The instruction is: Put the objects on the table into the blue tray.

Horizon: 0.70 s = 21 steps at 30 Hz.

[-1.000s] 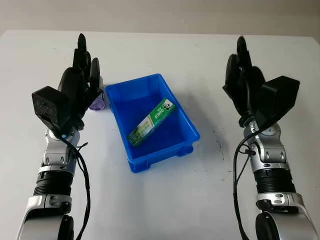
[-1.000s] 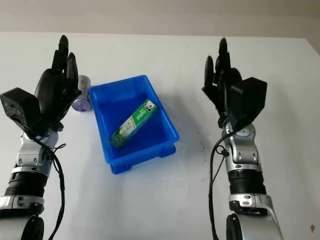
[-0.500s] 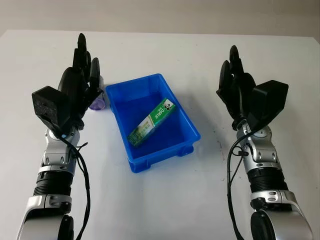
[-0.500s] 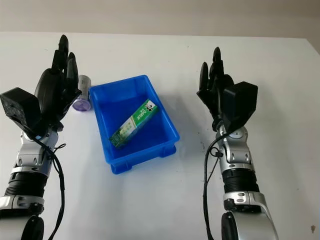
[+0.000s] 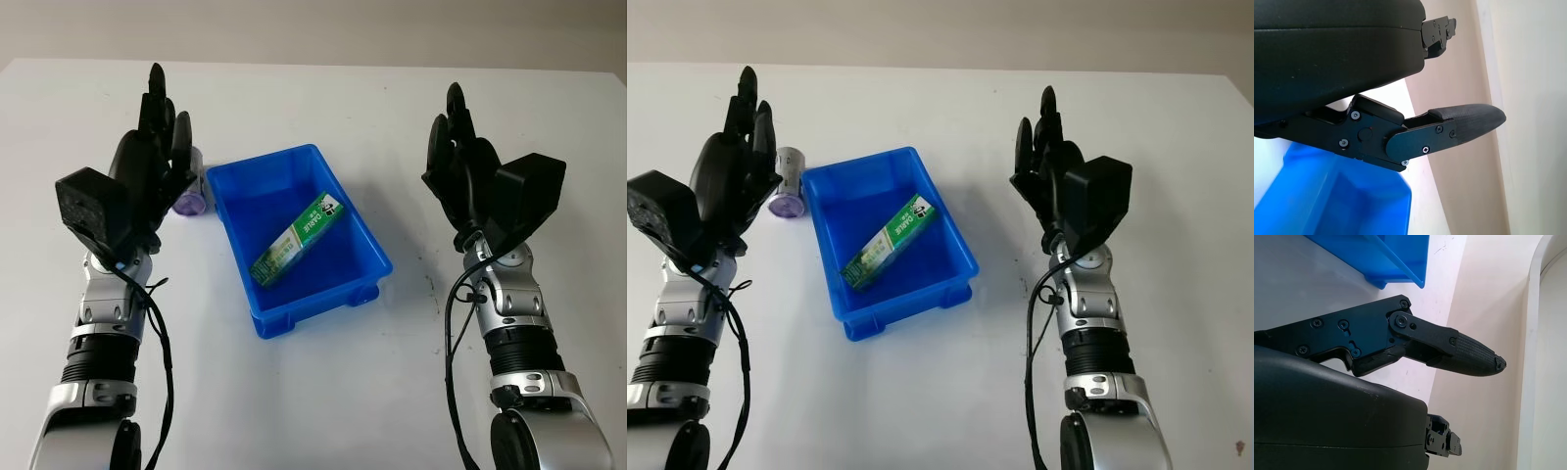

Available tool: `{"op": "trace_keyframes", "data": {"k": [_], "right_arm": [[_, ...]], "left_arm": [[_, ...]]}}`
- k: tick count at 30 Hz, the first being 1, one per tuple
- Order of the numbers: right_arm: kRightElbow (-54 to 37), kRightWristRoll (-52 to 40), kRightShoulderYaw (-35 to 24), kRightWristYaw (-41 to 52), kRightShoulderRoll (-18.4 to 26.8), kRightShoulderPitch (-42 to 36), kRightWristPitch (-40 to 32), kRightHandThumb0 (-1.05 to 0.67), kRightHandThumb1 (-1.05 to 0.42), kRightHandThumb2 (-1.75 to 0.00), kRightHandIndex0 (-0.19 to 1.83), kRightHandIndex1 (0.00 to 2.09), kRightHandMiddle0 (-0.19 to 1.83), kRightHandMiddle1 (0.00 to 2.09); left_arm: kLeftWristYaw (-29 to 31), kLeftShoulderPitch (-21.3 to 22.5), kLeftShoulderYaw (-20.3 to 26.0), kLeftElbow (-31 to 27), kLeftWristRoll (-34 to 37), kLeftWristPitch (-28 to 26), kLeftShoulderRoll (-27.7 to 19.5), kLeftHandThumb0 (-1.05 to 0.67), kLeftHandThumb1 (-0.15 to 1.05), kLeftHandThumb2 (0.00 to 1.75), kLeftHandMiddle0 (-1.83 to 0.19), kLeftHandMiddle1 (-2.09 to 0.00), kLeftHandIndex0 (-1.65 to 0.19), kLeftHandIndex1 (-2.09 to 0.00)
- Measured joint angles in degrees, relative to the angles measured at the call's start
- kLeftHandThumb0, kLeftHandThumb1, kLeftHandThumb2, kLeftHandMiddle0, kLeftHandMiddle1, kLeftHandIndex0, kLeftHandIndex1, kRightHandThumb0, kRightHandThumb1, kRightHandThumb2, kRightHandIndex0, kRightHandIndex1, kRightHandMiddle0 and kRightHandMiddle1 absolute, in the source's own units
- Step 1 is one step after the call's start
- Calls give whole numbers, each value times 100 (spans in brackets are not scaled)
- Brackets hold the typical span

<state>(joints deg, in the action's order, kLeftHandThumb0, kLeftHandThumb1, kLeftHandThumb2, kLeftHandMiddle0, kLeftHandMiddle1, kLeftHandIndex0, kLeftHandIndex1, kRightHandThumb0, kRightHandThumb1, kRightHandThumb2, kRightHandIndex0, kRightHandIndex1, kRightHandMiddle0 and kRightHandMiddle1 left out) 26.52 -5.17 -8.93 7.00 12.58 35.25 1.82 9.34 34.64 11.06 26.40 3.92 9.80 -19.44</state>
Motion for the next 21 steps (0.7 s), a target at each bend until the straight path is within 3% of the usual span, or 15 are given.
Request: {"op": "trace_keyframes", "data": {"k": [7,13,16,21], "right_arm": [[-105,0,-1,27,1,0,-50,-75,-105,-74,-19,0,-19,0],[-163,4,-26,19,3,-5,-52,-75,-105,-74,-19,0,-19,0],[-178,4,-26,24,3,-10,-61,-74,-105,-74,-19,0,-19,0],[-181,19,-24,62,14,-14,-60,-73,-105,-75,-19,0,-19,0]], "left_arm": [[238,981,-149,248,-521,-666,-930,-66,105,56,19,0,19,0],[811,2124,-665,1502,-1257,-430,-1805,-37,99,13,19,-1,19,0],[687,2469,-1282,1948,-2214,-112,-2248,-29,93,7,17,-2,19,0],[-132,2838,-2683,2701,-4231,1150,-2888,-39,91,5,19,0,19,0]]}}
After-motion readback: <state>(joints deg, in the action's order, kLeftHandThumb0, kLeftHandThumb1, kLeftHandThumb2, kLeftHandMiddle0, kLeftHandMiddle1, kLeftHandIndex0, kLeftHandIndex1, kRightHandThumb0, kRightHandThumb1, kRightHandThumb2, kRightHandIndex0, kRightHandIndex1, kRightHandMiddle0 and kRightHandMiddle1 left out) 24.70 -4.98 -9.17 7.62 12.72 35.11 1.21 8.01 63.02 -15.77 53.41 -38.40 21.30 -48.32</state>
